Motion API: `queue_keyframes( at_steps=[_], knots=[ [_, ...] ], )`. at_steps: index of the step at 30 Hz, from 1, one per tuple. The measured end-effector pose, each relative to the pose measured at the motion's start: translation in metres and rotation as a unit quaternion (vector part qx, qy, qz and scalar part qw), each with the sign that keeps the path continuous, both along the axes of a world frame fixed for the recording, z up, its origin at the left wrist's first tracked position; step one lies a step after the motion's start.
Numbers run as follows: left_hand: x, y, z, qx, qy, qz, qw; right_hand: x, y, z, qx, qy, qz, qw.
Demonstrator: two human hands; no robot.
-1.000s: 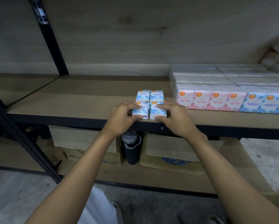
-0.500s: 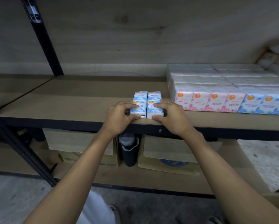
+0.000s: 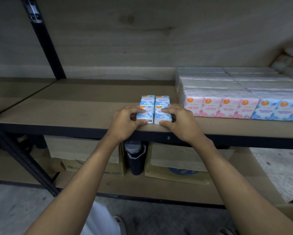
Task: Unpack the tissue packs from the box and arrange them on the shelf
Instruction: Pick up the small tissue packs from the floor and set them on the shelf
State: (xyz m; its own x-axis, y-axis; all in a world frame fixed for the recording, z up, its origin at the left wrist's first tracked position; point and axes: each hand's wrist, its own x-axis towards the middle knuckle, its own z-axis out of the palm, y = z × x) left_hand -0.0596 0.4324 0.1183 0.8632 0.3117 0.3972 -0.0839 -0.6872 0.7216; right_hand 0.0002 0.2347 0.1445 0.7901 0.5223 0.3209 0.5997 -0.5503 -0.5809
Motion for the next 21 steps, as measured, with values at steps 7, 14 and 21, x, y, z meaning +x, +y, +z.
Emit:
queue_keyframes(
  at_steps=[7,14,21],
  knots=[
    [-0.0001,0.001,-0.0003,-0.022,0.008,-0.005,1.0,0.0016,0.0004,-0.0029,0.006,0.0,-0.003,1.0],
    [-0.0025,-0.0006,0.0023,-0.03,0.01,-0.005,0.999,0.0015,0.0013,-0.0039,0.015,-0.004,-0.002,1.0],
    [-0.0015,0.0016,0.0008,-0.037,0.018,-0.011,0.999,0.0016,0.0012,-0.0037,0.009,-0.002,-0.005,1.0]
  ],
)
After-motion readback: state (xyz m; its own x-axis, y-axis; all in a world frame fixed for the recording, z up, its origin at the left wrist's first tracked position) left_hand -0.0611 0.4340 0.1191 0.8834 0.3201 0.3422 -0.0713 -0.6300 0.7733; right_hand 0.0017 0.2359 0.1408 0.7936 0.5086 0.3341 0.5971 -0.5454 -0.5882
